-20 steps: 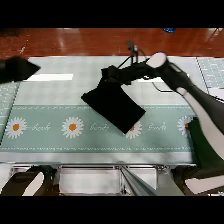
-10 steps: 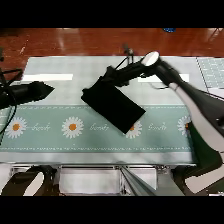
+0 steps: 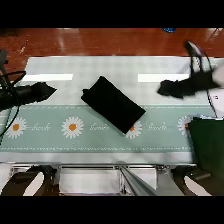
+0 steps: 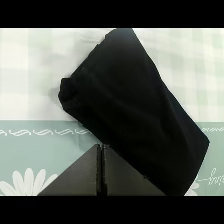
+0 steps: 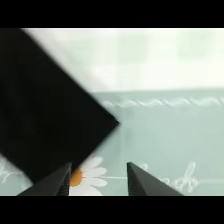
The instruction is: Fold the shirts.
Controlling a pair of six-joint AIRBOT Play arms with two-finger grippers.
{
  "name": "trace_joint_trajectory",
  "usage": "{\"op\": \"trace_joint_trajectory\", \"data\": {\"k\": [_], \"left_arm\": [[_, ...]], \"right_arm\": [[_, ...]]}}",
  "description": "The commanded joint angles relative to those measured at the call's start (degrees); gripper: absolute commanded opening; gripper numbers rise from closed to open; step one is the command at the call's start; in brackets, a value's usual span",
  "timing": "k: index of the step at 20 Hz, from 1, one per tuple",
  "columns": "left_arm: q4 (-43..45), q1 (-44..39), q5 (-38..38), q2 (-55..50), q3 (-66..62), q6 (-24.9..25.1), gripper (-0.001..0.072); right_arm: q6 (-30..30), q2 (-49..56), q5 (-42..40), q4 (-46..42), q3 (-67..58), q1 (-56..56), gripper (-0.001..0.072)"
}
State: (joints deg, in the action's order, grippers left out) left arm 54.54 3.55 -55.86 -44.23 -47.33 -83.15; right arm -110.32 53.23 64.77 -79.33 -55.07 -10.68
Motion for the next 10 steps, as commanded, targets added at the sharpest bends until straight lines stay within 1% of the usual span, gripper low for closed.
{"op": "trace_joint_trajectory", "data": {"k": [1, 2, 3, 4, 7, 10], "left_arm": [[-0.2, -0.9, -0.1, -0.1, 0.2, 0.0, 0.0027], [-0.2, -1.5, 0.0, -0.1, 0.2, 0.0, 0.0027], [-0.2, -1.9, 0.0, -0.1, 0.2, 0.0, 0.0027], [-0.2, -2.3, 0.0, -0.2, 0.2, 0.0, 0.0026], [-0.2, -2.6, 0.0, -1.2, 0.2, 0.0, 0.0026], [-0.3, -2.6, -0.1, -2.3, 0.2, 0.0, 0.0027]], "right_arm": [[-16.5, -14.6, -19.4, 2.8, 27.3, 0.6, 0.0409], [-15.0, -14.8, -23.6, 10.2, 32.2, 0.5, 0.0409], [-11.4, -14.1, -27.2, 18.1, 36.0, 0.5, 0.0408], [-7.0, -12.7, -28.7, 24.4, 38.0, 0.5, 0.0408], [9.5, -4.2, -29.3, 40.7, 38.3, -0.2, 0.0408], [24.4, 6.0, -29.2, 56.1, 38.1, -0.6, 0.0408]]}}
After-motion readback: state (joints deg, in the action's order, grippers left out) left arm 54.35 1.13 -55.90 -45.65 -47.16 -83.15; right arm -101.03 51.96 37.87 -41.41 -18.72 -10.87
